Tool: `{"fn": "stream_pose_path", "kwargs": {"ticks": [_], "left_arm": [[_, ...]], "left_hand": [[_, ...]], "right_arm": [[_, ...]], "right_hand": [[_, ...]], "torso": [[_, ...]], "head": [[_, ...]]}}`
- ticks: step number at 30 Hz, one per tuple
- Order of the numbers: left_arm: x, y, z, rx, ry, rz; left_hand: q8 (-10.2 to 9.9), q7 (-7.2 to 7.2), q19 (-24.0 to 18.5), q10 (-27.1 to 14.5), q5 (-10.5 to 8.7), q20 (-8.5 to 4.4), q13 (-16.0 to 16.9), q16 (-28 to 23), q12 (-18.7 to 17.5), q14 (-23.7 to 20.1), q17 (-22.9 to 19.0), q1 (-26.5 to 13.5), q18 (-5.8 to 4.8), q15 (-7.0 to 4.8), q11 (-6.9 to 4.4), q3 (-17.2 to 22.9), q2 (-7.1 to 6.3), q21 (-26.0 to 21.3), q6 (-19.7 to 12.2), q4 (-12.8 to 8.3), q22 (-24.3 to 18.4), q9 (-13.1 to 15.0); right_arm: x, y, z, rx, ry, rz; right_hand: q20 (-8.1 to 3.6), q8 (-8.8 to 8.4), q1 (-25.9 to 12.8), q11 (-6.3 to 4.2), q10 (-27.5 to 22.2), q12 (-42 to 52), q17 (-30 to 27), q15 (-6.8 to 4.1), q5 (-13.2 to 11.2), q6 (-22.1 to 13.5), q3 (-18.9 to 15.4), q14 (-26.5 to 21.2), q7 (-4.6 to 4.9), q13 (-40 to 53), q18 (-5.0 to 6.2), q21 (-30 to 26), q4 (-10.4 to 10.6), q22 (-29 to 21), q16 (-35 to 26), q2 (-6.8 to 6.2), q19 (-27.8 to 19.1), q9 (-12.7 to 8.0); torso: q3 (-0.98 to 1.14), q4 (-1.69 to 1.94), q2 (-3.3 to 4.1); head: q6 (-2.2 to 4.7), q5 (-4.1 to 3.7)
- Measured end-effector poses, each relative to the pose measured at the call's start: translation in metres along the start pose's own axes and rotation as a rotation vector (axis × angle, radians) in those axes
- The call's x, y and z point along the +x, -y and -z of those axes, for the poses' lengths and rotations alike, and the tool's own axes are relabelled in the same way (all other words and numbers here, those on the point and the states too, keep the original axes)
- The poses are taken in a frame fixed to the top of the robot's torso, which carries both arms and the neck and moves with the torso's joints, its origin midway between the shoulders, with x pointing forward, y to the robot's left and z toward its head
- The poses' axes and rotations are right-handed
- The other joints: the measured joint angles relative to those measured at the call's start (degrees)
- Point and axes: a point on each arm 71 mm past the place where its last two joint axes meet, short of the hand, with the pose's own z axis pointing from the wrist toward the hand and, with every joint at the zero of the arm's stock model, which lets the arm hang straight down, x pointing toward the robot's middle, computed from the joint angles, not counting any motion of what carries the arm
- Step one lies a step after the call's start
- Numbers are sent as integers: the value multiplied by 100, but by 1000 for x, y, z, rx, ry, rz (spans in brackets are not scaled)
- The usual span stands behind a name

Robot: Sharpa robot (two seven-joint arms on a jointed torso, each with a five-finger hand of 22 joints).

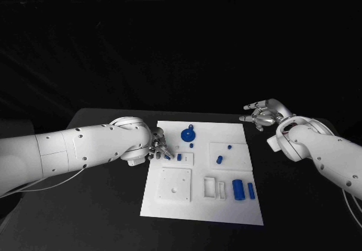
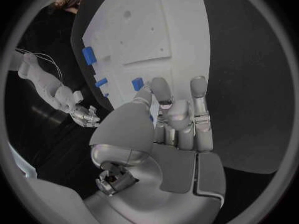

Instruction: Assemble the parts on the task board

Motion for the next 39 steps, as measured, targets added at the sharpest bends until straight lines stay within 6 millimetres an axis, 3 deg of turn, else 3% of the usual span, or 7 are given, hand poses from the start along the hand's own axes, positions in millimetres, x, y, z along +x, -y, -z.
{"fn": "stream_pose_path", "kwargs": {"ticks": [39], "left_arm": [[1,5,-2,5,-8,-35]], "left_hand": [[2,11,-31,1,-22,30,-54,-22,0,16,-24,4,-2,16,1,-33,4,0,32,32,-3,0]], "right_arm": [[0,1,0,2,-2,0]], "right_hand": [[0,0,0,0,0,0,0,0,0,0,0,0,0,2,0,0,0,0,0,0,0,0]], "torso": [[1,1,-2]], "head": [[-33,-12]]}}
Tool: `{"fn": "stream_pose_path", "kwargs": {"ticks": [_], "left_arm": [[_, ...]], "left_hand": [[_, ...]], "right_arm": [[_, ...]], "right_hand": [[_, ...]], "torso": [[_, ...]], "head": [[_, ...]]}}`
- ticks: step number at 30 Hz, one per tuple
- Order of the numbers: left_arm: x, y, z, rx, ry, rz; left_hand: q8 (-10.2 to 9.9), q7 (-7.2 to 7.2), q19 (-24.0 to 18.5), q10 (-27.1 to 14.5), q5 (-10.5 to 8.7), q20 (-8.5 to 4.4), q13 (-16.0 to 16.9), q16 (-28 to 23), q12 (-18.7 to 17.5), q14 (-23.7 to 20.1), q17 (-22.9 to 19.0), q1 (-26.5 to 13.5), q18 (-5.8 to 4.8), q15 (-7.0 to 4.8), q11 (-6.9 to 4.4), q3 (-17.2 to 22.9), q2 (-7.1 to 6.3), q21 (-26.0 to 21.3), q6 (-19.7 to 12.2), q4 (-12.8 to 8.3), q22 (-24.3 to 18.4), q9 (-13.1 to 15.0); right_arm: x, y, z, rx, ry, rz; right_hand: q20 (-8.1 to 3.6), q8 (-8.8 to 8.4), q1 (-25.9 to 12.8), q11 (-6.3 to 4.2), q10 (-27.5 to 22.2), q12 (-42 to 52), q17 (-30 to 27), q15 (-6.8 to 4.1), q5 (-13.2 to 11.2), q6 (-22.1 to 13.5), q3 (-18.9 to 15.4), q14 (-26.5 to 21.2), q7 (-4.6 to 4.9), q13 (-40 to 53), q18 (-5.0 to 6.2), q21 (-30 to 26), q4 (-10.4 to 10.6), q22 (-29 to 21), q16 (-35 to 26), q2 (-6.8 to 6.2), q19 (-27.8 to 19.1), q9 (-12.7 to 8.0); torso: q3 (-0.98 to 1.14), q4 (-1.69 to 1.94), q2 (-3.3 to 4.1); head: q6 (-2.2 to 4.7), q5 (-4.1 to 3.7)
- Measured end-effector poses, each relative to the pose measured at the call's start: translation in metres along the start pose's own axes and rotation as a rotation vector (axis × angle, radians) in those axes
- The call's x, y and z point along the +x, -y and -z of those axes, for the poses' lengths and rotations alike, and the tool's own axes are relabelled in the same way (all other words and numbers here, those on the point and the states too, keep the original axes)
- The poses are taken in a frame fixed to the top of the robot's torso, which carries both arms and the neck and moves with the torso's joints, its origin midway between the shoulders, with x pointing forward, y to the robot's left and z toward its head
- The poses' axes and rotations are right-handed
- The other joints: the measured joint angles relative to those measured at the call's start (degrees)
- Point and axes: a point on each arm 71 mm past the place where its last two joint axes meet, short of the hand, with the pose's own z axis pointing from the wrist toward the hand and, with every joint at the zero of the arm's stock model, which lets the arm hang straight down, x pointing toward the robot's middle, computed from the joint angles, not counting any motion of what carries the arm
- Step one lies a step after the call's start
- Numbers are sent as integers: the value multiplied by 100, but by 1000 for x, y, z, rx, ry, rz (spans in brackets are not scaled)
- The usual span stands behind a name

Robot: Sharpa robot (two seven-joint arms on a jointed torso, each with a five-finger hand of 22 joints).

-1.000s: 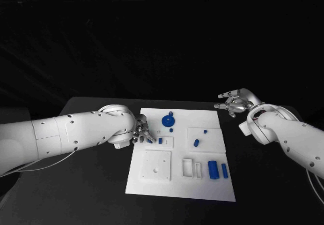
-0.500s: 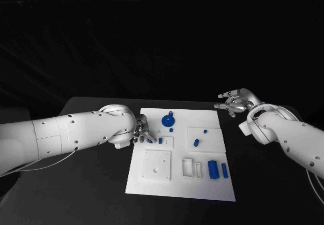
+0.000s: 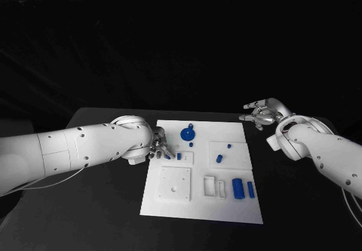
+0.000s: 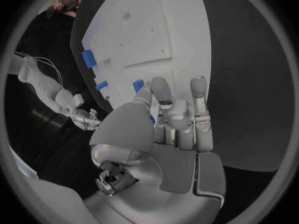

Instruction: Assemble the parts on the task board

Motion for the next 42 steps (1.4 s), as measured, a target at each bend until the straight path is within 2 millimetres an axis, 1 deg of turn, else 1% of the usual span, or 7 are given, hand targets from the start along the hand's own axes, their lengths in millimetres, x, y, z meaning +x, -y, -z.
{"fn": "stream_pose_path", "kwargs": {"ticks": [3,12,15,27,30,32,42], "left_arm": [[0,0,-1,-1,1,-5],[0,1,-1,-1,6,-18],[0,1,-1,-1,7,-23],[0,1,-1,0,6,-35],[0,1,-1,0,6,-36],[0,1,-1,0,6,-37],[0,0,-2,-2,6,-37]], "left_hand": [[0,-1,0,0,0,0,0,0,0,0,-3,-4,0,0,0,-23,-58,0,17,23,0,1],[22,-18,0,0,-21,0,0,0,0,0,-3,-14,0,0,0,-29,-68,0,36,66,-1,2],[23,-18,0,0,-21,0,0,0,0,-1,-3,-1,-1,0,0,-30,-110,0,36,66,-1,1],[34,-18,0,-1,-44,0,0,0,0,-1,-2,-21,0,-1,0,-77,-129,0,37,112,-2,-22],[38,-18,0,0,-44,0,0,0,0,-1,-2,-21,-1,-1,0,-77,-128,0,37,112,2,-22],[44,-18,0,0,-44,0,1,0,-1,-1,6,0,-1,-1,0,-65,-150,0,37,161,3,-22],[57,-9,21,0,-44,-22,1,0,-1,-2,10,-15,-1,-1,0,-71,-166,0,46,167,2,-16]], "right_arm": [[0,0,0,0,0,0],[0,0,0,1,-1,0],[0,1,0,1,-1,0],[0,2,1,3,-2,1],[0,2,1,4,-2,1],[0,2,1,4,-2,1],[0,3,1,5,-2,1]], "right_hand": [[0,0,0,0,0,0,0,0,0,0,0,0,0,0,1,0,0,0,0,0,0,0],[0,0,0,0,0,0,0,0,0,0,0,0,0,-1,0,0,0,0,0,0,0,0],[0,0,0,0,0,0,0,0,0,0,0,0,0,-1,1,0,0,0,0,0,0,0],[0,0,0,0,0,0,0,0,0,0,0,0,0,-1,1,0,0,0,0,0,0,0],[0,0,0,0,0,0,0,0,0,0,0,0,0,-1,1,0,0,0,0,0,0,0],[0,0,0,0,0,0,0,0,0,0,0,0,0,-1,0,0,0,0,0,0,0,0],[0,0,0,0,0,0,0,0,0,0,0,0,0,-1,1,0,0,0,0,0,0,0]], "torso": [[0,0,0],[1,-1,1],[1,0,1],[1,5,1],[1,3,1],[2,2,1],[3,-1,1]], "head": [[-2,0],[-15,-8],[-16,-8],[-28,-7],[-29,-4],[-29,-3],[-24,3]]}}
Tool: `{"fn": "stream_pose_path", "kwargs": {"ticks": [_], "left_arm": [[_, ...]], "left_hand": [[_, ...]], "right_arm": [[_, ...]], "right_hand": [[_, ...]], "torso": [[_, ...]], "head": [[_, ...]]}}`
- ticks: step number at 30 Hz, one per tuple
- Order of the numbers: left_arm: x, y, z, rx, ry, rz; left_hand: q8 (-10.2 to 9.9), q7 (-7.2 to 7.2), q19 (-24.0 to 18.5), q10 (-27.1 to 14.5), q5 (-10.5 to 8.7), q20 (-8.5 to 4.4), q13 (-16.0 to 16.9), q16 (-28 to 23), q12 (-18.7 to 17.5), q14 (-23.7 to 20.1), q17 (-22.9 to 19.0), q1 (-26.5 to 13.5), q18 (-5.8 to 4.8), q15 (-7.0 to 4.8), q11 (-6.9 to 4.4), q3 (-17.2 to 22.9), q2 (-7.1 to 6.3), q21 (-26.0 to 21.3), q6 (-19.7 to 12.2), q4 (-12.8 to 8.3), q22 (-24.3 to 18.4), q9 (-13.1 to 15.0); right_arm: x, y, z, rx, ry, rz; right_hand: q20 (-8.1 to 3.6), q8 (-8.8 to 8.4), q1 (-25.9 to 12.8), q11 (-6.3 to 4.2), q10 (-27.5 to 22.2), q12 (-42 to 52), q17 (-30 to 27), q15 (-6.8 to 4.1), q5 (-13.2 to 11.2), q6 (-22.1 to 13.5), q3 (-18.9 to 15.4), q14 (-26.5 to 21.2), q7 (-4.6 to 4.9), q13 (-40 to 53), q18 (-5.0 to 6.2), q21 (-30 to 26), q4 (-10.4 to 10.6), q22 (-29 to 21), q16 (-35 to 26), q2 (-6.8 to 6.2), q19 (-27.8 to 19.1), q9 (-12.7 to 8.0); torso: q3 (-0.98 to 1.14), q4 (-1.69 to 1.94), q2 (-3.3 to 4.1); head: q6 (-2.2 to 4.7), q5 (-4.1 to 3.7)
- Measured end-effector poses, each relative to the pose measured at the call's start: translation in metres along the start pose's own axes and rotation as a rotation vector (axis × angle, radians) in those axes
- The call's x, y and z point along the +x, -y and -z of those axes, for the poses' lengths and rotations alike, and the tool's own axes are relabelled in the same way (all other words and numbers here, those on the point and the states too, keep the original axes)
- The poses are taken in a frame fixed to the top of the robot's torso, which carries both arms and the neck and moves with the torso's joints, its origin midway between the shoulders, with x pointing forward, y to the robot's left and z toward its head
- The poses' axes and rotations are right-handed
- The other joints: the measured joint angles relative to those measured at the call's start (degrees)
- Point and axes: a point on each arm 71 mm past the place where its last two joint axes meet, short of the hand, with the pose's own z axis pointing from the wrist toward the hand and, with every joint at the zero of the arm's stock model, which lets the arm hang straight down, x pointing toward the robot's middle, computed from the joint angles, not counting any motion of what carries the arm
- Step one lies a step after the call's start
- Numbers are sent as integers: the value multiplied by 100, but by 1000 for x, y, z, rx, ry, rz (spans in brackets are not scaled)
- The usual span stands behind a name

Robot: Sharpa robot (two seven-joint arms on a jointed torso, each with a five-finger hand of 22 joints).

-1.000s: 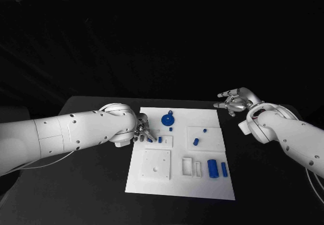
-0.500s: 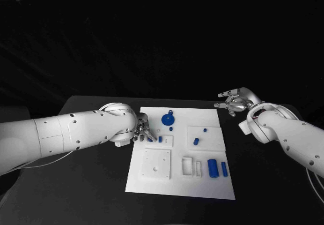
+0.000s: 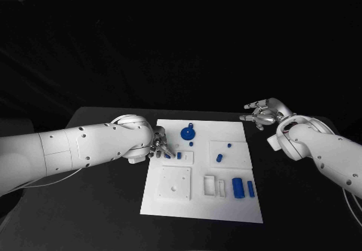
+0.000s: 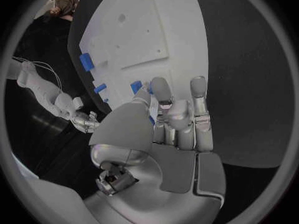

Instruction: Assemble the parts on the task board

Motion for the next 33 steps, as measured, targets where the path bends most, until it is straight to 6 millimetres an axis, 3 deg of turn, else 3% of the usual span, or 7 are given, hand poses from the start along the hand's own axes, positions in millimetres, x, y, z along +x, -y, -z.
{"fn": "stream_pose_path", "kwargs": {"ticks": [26,30,33], "left_arm": [[-1,-2,-2,-2,-2,-1],[-1,-3,-2,-5,-2,-1],[-1,-4,-2,-9,-2,-1]], "left_hand": [[0,-20,0,0,0,0,-11,0,0,-3,12,-29,0,-3,0,-22,-75,0,21,56,-2,8],[10,-22,21,-1,1,-21,-11,0,24,18,12,-115,0,-23,0,-32,-161,0,20,179,-2,-1],[9,-53,20,-1,1,-20,2,-22,24,18,24,-196,0,-23,0,80,-366,0,31,341,-2,-20]], "right_arm": [[0,1,0,2,-1,0],[1,1,0,2,-1,0],[1,1,0,2,-1,0]], "right_hand": [[0,0,0,0,0,0,0,0,-4,0,0,0,0,0,0,0,0,0,0,0,0,0],[0,0,0,0,0,0,0,0,-4,0,0,0,0,0,0,0,0,0,0,0,0,0],[0,0,0,0,0,0,0,0,-4,0,0,0,0,0,-1,0,0,0,0,0,0,0]], "torso": [[-6,5,2],[-4,4,2],[-4,3,2]], "head": [[-8,-13],[-8,-13],[-11,-13]]}}
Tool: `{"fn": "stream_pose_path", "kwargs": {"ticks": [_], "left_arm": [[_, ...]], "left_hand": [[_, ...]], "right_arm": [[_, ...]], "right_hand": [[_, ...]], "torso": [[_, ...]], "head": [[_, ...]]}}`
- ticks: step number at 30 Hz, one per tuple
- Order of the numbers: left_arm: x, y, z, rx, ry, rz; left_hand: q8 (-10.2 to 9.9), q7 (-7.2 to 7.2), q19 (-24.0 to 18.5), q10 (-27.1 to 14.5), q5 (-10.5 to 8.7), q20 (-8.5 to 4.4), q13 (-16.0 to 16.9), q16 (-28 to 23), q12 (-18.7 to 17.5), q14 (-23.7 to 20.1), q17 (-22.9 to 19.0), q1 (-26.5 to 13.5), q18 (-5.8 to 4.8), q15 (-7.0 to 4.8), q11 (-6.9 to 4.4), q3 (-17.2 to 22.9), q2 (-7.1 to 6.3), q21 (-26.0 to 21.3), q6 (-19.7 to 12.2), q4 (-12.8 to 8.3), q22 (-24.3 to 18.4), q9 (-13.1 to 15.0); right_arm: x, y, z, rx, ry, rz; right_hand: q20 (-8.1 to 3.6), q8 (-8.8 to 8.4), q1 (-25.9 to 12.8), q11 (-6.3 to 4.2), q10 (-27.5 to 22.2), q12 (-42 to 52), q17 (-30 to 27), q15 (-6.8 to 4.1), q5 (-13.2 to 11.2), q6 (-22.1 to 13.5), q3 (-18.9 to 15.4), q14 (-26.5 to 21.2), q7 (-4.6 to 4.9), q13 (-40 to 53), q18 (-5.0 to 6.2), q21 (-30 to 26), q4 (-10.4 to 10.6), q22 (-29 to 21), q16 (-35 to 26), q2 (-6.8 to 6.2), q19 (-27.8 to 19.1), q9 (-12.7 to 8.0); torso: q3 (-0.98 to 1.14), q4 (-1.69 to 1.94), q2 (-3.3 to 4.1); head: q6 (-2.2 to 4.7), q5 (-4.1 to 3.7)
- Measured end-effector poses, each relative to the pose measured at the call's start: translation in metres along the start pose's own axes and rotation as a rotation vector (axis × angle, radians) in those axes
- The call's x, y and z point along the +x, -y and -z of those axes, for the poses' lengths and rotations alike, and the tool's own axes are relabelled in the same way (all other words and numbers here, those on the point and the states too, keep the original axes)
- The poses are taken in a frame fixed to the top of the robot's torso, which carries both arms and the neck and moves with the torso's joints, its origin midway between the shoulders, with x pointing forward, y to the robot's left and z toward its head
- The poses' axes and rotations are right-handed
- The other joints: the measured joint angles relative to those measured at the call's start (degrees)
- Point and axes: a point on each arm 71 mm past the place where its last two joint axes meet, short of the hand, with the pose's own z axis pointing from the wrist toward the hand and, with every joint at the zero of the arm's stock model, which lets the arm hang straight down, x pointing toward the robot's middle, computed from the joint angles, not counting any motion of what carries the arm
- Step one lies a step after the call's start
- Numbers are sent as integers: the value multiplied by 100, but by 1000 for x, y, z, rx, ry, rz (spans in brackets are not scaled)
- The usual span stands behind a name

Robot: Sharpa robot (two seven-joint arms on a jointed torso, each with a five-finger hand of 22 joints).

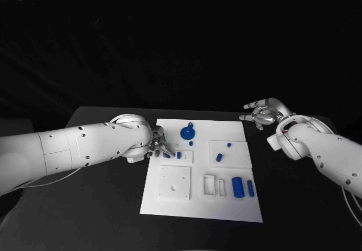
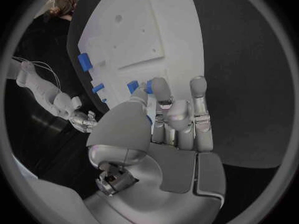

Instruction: Assemble the parts on the task board

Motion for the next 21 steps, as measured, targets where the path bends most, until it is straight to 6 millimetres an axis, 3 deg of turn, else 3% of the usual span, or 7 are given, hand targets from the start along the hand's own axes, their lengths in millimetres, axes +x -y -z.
{"fn": "stream_pose_path", "kwargs": {"ticks": [3,6,21], "left_arm": [[0,0,0,-1,-1,0],[0,0,0,-1,-1,-1],[1,2,0,-2,-1,-4]], "left_hand": [[0,-10,0,0,0,0,15,0,0,20,3,-88,0,20,0,159,-175,0,8,159,0,48],[0,11,20,0,0,-20,14,0,0,20,11,-121,0,20,0,244,-268,0,30,244,0,63],[1,12,41,0,0,-41,20,0,0,40,26,-149,0,0,0,350,-341,0,31,350,-1,95]], "right_arm": [[0,0,0,0,0,0],[0,0,0,1,0,0],[0,0,0,0,-1,0]], "right_hand": [[0,0,0,0,0,0,0,0,0,0,0,0,0,0,0,0,0,0,0,0,0,0],[0,0,0,0,0,0,0,0,0,0,0,0,0,0,0,0,0,0,0,0,0,0],[0,0,0,0,0,0,0,0,0,0,0,0,0,0,0,0,0,0,0,0,0,0]], "torso": [[4,-2,0],[5,-3,0],[5,-1,-1]], "head": [[-3,1],[-4,1],[-8,4]]}}
